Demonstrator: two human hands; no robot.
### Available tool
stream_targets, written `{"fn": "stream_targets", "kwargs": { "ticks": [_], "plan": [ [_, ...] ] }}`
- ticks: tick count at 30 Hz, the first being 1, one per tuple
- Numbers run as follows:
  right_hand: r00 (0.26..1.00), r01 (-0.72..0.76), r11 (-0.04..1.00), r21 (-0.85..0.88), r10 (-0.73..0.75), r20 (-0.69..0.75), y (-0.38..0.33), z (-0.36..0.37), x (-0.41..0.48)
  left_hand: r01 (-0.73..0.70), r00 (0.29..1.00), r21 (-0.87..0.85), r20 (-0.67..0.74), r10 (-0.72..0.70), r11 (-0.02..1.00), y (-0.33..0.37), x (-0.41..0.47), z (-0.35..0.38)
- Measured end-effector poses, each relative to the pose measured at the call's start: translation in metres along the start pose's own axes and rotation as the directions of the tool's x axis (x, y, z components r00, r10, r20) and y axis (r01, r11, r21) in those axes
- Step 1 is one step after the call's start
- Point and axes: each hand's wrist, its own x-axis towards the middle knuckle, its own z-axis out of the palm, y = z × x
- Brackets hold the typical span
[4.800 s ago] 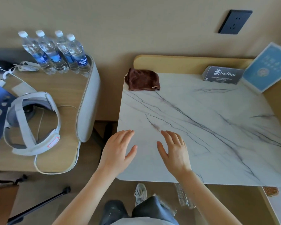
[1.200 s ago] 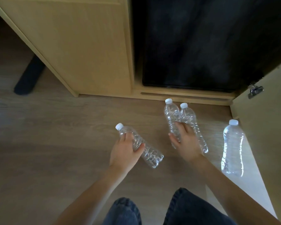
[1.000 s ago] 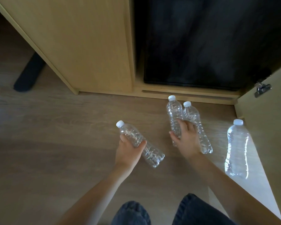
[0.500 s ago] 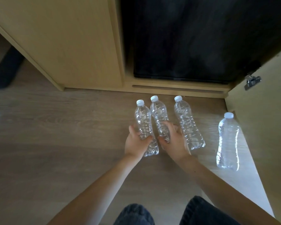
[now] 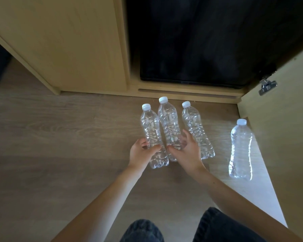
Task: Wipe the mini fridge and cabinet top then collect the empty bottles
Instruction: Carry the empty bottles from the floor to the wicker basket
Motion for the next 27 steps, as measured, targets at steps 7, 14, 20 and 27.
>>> {"fn": "stream_targets", "kwargs": {
  "ticks": [7,14,20,27],
  "plan": [
    [0.992,-0.109,0.993,0.039,0.106,0.074,-0.001,-0.003,0.012,0.010,0.990,-0.143,0.140,0.010,0.990,0.003,0.002,-0.010],
    [0.991,-0.105,0.987,0.123,0.093,0.100,-0.014,-0.017,-0.004,0.047,0.973,-0.208,0.230,0.002,0.977,0.024,-0.019,-0.021],
    [0.985,-0.145,0.968,0.207,0.122,0.120,-0.087,-0.061,-0.069,0.087,0.976,-0.212,0.216,-0.040,0.973,0.092,-0.102,-0.049],
    [0.985,-0.159,0.952,0.263,0.134,0.111,-0.255,-0.161,-0.181,0.083,0.971,-0.175,0.234,-0.040,0.981,0.249,-0.243,-0.091]
  ]
}}
